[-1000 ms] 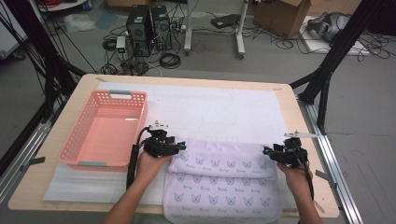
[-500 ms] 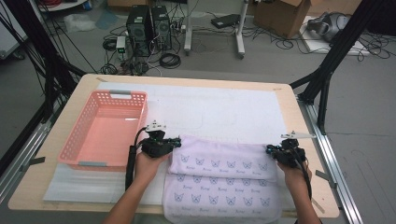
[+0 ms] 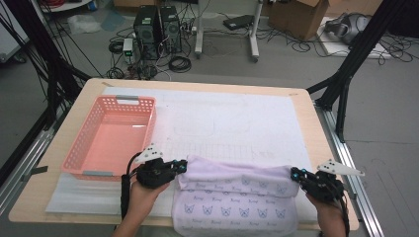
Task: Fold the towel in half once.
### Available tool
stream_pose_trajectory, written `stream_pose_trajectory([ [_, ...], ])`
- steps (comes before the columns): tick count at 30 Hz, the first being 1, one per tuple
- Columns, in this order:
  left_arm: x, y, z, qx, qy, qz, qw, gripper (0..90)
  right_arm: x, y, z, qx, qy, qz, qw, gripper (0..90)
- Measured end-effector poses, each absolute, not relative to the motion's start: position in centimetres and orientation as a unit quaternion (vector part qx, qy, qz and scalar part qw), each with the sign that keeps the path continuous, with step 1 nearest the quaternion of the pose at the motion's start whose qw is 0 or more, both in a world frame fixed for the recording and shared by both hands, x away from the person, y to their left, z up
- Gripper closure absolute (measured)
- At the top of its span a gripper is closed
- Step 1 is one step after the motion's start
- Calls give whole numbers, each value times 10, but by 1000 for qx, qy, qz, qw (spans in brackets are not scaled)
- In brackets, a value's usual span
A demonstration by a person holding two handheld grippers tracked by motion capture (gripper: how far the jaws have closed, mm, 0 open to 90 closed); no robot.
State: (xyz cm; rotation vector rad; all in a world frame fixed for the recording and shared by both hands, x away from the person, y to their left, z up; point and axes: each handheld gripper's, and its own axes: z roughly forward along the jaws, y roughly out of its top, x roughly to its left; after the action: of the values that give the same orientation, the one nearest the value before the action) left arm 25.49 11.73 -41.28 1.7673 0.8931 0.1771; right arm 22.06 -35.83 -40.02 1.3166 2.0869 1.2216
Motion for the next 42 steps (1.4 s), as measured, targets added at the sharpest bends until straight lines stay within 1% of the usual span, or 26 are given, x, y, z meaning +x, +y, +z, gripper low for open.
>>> stream_pose_trajectory([
  [4,238,121,-419,748,371,66,546,839,198,-357,-402,463,742,446,190,843],
  [9,224,124,-433,760,374,53,529,834,185,-360,-419,471,754,427,165,842],
  [11,222,126,-438,762,381,49,522,815,182,-361,-426,476,760,415,153,841],
  [13,222,128,-439,757,392,55,519,736,178,-362,-431,479,765,404,148,833],
  [14,223,129,-438,754,397,57,521,669,175,-362,-432,481,765,403,146,815],
  [15,223,130,-437,749,401,59,524,607,173,-363,-432,483,764,403,145,769],
  [16,225,131,-435,746,403,63,526,556,171,-364,-430,487,760,403,150,702],
  [17,226,132,-434,743,404,63,530,520,170,-365,-428,490,754,408,156,668],
  [20,231,131,-431,738,404,67,537,494,171,-369,-416,490,736,433,176,653],
  [21,233,130,-429,735,403,71,540,499,173,-370,-413,493,730,439,180,654],
  [24,245,126,-428,739,401,77,536,589,184,-372,-408,494,724,441,191,657],
  [25,250,125,-428,739,409,76,530,603,188,-372,-407,496,722,443,191,657],
  [27,260,122,-430,745,421,88,510,626,196,-371,-408,497,721,444,190,657],
  [29,268,118,-434,750,430,96,494,627,201,-368,-410,497,721,446,188,658],
  [32,275,109,-441,767,425,93,472,645,203,-364,-411,490,728,442,187,658],
  [34,280,103,-446,777,425,102,453,701,203,-363,-412,491,729,440,185,658],
  [36,283,98,-447,790,419,134,428,845,203,-364,-412,492,727,441,187,658],
  [37,284,96,-447,787,425,146,422,876,202,-365,-412,494,726,442,185,658],
  [40,290,97,-443,773,441,183,418,884,201,-367,-411,494,724,443,187,660],
  [42,294,102,-440,760,455,186,425,884,201,-369,-411,499,721,443,187,660],
])
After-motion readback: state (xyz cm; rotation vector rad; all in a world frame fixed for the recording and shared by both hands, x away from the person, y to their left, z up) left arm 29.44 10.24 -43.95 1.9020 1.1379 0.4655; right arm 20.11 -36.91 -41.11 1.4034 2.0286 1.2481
